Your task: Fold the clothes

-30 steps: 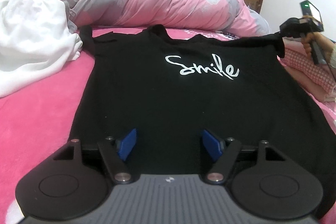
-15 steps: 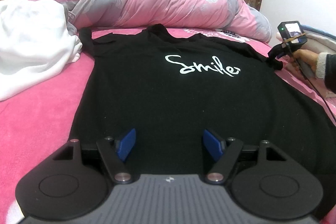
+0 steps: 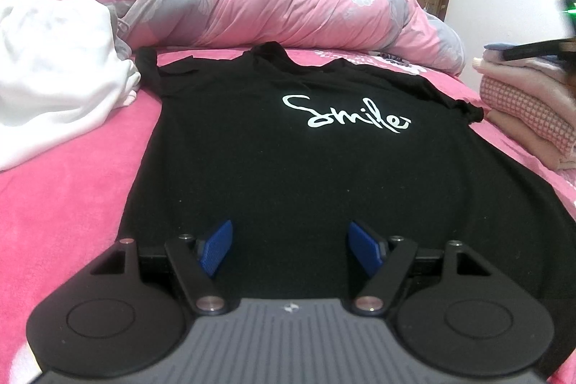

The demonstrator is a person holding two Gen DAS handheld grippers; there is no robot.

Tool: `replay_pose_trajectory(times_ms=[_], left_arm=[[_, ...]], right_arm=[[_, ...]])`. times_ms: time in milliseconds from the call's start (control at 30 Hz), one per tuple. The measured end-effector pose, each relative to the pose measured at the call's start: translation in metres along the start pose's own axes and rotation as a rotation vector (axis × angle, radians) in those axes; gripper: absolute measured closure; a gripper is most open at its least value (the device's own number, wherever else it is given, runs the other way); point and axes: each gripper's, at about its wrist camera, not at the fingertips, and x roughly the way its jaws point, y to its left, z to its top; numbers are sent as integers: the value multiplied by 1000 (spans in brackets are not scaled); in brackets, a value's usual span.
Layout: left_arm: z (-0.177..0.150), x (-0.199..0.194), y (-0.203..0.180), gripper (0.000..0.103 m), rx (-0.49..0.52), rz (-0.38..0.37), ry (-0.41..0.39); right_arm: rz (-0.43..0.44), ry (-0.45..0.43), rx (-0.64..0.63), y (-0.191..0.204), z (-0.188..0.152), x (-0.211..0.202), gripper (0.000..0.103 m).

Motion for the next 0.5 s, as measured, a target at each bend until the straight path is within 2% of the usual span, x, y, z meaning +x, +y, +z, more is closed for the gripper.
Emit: replay_pose_trajectory(times_ms=[100,233,300,333,400,433,500], left_arm=[[0,-1,-1,29,7,5,-1],[2,-5,0,23,4,7,-2],[3,-10,-1,22,3,16,-3],[3,-16,0,22,2,24,-4],[5,-27,1,22,0,36,-7],[5,-36,3,22,-5,35,-11],[5,-55,11,20,-26,33,-15]], right_arm=[[99,2,140,-23,-25,-62,21],[333,101,444,-51,-87,-133,22],[418,168,545,-47,-124,-149,24],[457,202,592,-45,-143,-156,26],[495,259,623,-33,-173,-164,42],[506,279,635,-27,-183,-166,44],[532,304,669,-19,-200,-166,58]])
